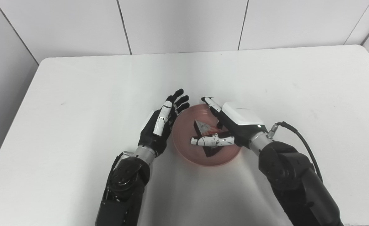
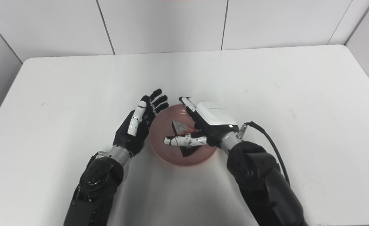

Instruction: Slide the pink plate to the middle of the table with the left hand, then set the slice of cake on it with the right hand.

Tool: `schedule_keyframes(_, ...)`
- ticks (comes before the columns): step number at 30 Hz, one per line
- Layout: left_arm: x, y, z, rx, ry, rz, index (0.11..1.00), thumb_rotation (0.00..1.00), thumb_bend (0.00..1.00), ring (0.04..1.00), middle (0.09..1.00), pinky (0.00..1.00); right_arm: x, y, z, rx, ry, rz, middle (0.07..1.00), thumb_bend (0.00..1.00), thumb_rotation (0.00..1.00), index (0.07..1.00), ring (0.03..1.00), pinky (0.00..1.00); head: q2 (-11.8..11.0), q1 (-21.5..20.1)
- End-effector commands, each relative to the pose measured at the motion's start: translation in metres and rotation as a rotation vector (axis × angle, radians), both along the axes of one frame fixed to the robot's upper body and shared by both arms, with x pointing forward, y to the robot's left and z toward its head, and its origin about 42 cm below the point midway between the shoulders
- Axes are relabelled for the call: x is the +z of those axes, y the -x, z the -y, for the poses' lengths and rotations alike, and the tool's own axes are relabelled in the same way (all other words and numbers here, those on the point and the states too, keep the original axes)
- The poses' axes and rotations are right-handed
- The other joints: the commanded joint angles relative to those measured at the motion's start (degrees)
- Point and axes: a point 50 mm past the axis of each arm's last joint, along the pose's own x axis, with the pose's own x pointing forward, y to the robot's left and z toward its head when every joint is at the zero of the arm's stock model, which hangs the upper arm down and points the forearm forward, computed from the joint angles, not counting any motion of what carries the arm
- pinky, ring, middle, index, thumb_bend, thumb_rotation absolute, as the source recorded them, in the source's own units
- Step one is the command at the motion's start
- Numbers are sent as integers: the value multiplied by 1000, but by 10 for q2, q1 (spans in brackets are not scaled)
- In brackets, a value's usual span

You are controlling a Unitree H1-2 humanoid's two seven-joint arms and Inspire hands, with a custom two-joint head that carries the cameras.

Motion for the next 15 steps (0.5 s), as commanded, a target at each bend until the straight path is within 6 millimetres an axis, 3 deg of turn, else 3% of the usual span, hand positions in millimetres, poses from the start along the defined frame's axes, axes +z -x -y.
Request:
schedule_keyframes(1,-20,4,-4,9,-13,-94,910,1000,435,924,923,908,18,-1,1,12,-120,165,1000,961,917,1000,955,828,-2,3)
schedule_keyframes(4,-23,4,-9,32,-32,-71,902,1000,436,916,921,912,16,-2,6,-6,-244,256,999,915,988,1000,884,693,-8,5)
schedule_keyframes(6,-25,5,-12,53,-48,-52,910,1000,439,919,925,918,14,-1,9,-16,-309,306,997,902,997,1000,876,684,-12,9)
schedule_keyframes(7,-25,6,-15,66,-52,-36,916,1000,438,922,927,922,14,-1,12,-17,-356,324,999,893,999,1000,884,704,-12,10)
schedule_keyframes(11,-26,10,-24,119,-53,23,956,1000,424,952,958,964,14,0,22,-2,-471,323,1000,890,1000,1000,992,951,-19,16)
schedule_keyframes(15,-29,16,-35,159,-77,95,996,1000,445,986,996,996,9,2,31,-22,-550,245,1000,982,1000,1000,1000,999,-25,20)
